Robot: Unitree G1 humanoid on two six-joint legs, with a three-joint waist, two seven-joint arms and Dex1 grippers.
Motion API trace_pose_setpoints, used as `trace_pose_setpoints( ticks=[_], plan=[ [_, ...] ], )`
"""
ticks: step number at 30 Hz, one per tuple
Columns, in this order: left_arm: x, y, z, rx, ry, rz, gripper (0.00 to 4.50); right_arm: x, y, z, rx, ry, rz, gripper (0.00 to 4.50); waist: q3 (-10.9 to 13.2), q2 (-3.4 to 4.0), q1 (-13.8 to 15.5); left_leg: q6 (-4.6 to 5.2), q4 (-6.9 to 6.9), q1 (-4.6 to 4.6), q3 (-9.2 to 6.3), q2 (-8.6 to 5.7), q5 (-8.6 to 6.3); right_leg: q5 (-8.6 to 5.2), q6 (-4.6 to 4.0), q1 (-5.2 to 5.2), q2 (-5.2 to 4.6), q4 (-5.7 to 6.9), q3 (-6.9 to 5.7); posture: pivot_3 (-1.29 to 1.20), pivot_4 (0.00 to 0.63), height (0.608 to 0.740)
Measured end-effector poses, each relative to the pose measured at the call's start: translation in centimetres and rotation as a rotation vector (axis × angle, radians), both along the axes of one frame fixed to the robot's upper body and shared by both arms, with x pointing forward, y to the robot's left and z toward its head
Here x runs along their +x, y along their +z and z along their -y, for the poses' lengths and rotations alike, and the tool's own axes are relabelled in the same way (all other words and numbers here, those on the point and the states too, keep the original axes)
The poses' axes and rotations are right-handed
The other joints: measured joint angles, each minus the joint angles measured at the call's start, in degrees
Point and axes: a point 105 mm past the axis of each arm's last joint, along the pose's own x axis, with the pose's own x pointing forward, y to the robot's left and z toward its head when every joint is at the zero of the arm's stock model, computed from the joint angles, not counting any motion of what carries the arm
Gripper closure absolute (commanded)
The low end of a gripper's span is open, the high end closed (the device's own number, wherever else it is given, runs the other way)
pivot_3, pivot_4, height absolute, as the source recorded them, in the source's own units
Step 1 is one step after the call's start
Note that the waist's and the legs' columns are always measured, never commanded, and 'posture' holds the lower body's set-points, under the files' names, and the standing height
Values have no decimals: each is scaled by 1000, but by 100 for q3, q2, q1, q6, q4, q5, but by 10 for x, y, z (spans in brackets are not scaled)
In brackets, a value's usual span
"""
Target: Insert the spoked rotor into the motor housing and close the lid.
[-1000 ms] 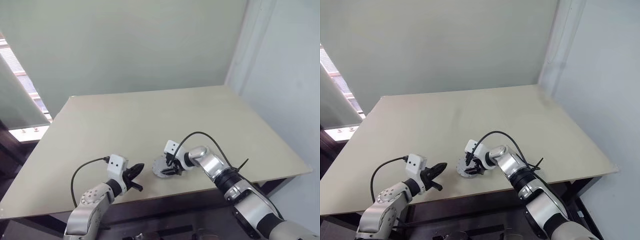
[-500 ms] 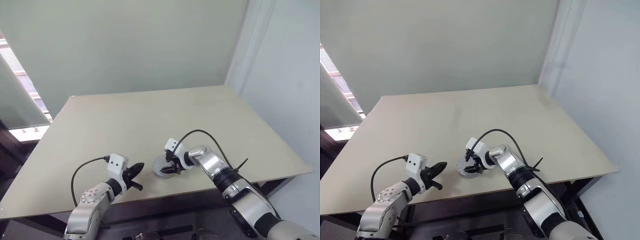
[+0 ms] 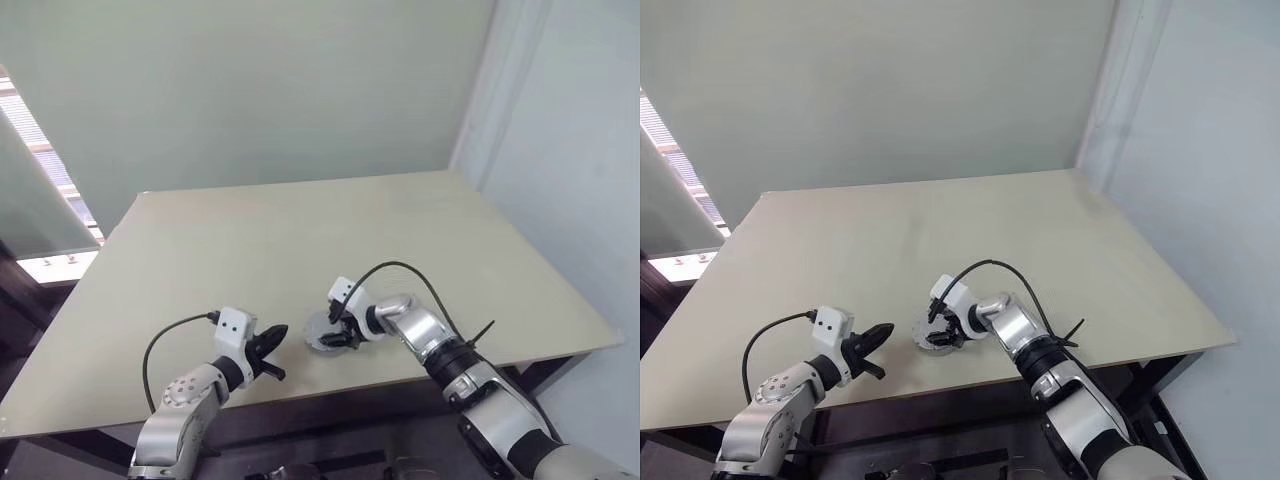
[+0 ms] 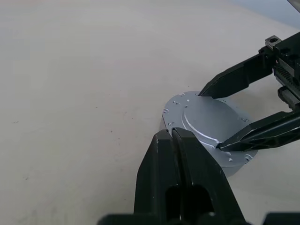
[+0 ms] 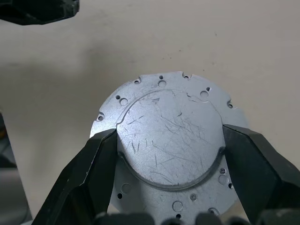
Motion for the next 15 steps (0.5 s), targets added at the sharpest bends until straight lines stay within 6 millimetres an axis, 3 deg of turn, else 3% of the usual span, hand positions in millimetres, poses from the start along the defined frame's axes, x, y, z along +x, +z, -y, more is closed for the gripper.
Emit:
trace_pose_setpoints(
  ticks=[15],
  plan=[
    [4,-2,7,19,-21,2,4500,-1,0,-1,-43,29,27,1282,-4,2,0,-1,-1,17,0,4,-1,-1,-2,8,4,0,2,0,0,740]
  ],
)
